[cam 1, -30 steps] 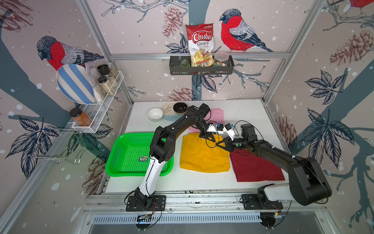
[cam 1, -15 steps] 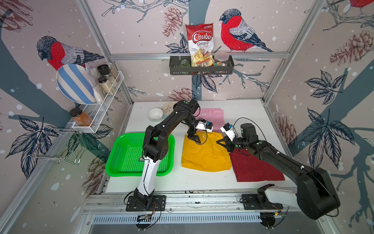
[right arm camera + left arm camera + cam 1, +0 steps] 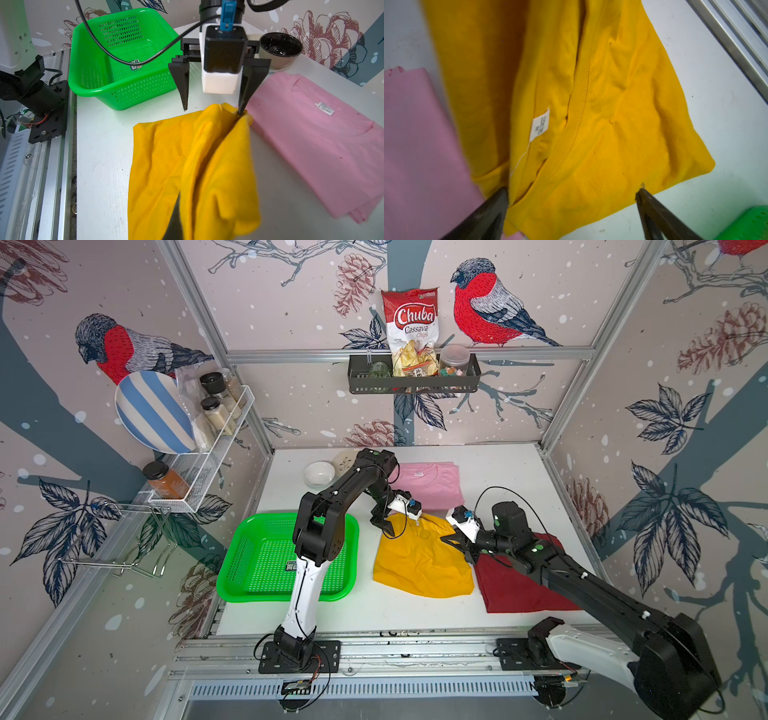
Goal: Put the folded t-shirts into the basket
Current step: Pick up the T-shirt from the center of the board.
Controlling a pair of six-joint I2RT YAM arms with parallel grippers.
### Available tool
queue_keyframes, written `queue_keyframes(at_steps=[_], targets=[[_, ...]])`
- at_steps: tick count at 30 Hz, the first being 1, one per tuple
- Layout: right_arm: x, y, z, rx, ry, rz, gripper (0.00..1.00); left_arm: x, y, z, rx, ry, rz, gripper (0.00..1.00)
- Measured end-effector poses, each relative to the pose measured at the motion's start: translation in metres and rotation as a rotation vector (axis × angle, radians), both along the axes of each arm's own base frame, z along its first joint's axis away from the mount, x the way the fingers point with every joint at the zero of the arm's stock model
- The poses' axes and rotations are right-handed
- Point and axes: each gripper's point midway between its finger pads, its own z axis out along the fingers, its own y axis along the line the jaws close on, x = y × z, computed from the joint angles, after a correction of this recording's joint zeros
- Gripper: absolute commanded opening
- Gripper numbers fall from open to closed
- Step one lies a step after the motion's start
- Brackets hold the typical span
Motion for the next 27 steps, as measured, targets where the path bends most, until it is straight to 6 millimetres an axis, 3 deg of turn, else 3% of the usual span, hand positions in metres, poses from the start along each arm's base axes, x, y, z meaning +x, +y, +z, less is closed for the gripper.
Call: queue_keyframes(at_steps=[8, 12, 15, 22, 27], targets=[[-0.002, -0.001, -0.001, -0.006, -0.008, -0.007, 0.03, 0.019, 0.005, -0.040, 0.118, -0.039, 0.010, 0.92], [-0.005, -0.005, -0.008, -0.010, 0.012, -0.019, 0.03, 0.029, 0.004, -0.047, 0.145, -0.077, 0.033, 0.93], [-0.008, -0.006, -0.008, -0.005, 0.015, -0.023, 0.03, 0.037, -0.001, -0.040, 0.123, -0.101, 0.045, 0.93], [-0.010, -0.008, -0.007, -0.001, 0.008, -0.023, 0.03, 0.046, -0.011, -0.004, -0.030, -0.108, 0.060, 0.95], [-0.013, -0.009, -0.004, 0.006, -0.002, -0.020, 0.03, 0.037, -0.031, -0.008, -0.067, -0.105, -0.020, 0.95]])
